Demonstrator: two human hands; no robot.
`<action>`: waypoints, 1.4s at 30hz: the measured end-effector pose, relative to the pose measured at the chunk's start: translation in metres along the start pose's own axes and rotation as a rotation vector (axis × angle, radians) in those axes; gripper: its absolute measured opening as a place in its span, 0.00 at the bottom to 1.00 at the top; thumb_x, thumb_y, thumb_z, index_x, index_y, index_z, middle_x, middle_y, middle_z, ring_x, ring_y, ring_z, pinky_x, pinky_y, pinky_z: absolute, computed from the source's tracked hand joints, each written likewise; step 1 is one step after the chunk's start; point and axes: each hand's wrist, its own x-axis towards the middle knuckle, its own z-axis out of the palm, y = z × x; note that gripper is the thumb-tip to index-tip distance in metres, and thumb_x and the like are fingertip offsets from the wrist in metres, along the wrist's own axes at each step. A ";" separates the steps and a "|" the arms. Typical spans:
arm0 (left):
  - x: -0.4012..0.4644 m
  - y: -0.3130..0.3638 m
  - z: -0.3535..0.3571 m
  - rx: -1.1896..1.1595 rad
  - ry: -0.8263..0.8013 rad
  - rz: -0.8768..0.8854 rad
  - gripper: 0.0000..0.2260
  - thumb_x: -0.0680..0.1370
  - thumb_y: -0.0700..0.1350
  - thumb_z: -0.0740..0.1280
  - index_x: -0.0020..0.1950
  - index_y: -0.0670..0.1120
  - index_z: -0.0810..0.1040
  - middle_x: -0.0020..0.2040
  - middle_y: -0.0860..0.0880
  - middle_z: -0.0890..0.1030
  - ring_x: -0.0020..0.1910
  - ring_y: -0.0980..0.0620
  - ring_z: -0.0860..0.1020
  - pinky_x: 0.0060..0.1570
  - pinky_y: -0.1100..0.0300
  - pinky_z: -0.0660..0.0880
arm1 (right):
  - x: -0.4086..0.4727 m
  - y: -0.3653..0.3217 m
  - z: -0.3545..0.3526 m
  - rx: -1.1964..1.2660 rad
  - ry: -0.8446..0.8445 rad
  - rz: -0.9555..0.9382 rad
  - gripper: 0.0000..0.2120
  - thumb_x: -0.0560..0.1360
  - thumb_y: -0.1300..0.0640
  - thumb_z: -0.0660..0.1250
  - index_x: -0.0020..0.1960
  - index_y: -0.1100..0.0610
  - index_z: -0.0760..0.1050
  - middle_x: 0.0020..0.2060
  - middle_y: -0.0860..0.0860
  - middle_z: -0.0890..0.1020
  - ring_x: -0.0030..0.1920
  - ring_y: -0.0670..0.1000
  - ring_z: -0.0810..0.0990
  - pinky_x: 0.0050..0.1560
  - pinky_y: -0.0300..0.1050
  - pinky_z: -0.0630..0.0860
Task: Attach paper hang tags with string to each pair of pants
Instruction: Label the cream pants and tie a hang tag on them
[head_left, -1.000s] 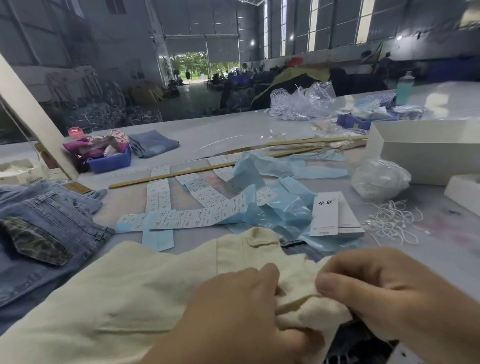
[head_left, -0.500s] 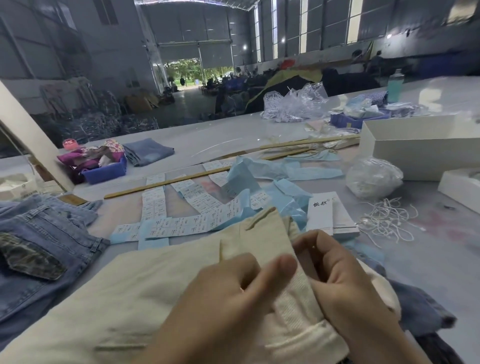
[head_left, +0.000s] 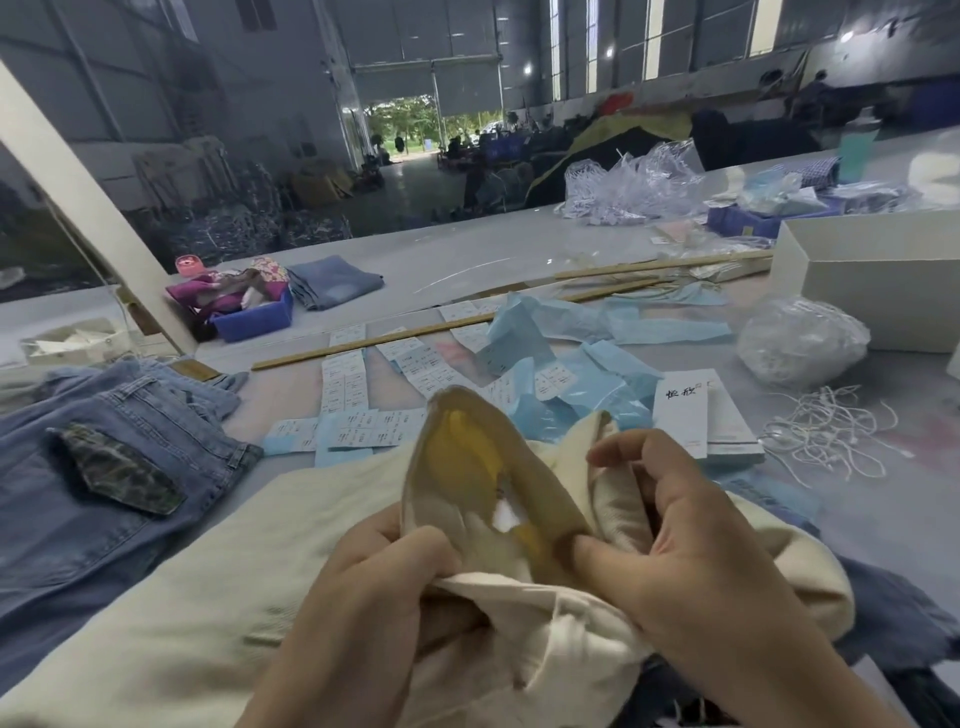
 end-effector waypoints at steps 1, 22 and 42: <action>0.001 -0.002 -0.001 -0.052 0.042 0.026 0.05 0.53 0.34 0.65 0.24 0.43 0.72 0.24 0.44 0.67 0.20 0.49 0.70 0.19 0.59 0.70 | 0.000 -0.001 0.001 -0.080 0.025 -0.030 0.27 0.57 0.45 0.74 0.53 0.36 0.69 0.39 0.43 0.81 0.38 0.46 0.79 0.42 0.43 0.78; 0.032 -0.017 -0.017 0.312 -0.131 0.347 0.04 0.68 0.44 0.64 0.39 0.48 0.78 0.33 0.52 0.75 0.32 0.55 0.72 0.32 0.62 0.70 | 0.013 -0.024 0.019 -0.222 -0.030 -0.495 0.19 0.72 0.52 0.68 0.28 0.51 0.62 0.25 0.45 0.69 0.29 0.45 0.68 0.33 0.36 0.63; 0.015 -0.004 -0.044 0.134 -0.257 0.140 0.22 0.67 0.51 0.69 0.53 0.37 0.79 0.46 0.41 0.79 0.44 0.45 0.76 0.45 0.48 0.72 | 0.017 -0.043 0.024 -0.497 -0.511 -0.738 0.14 0.76 0.53 0.70 0.34 0.56 0.77 0.35 0.45 0.76 0.39 0.50 0.75 0.39 0.46 0.71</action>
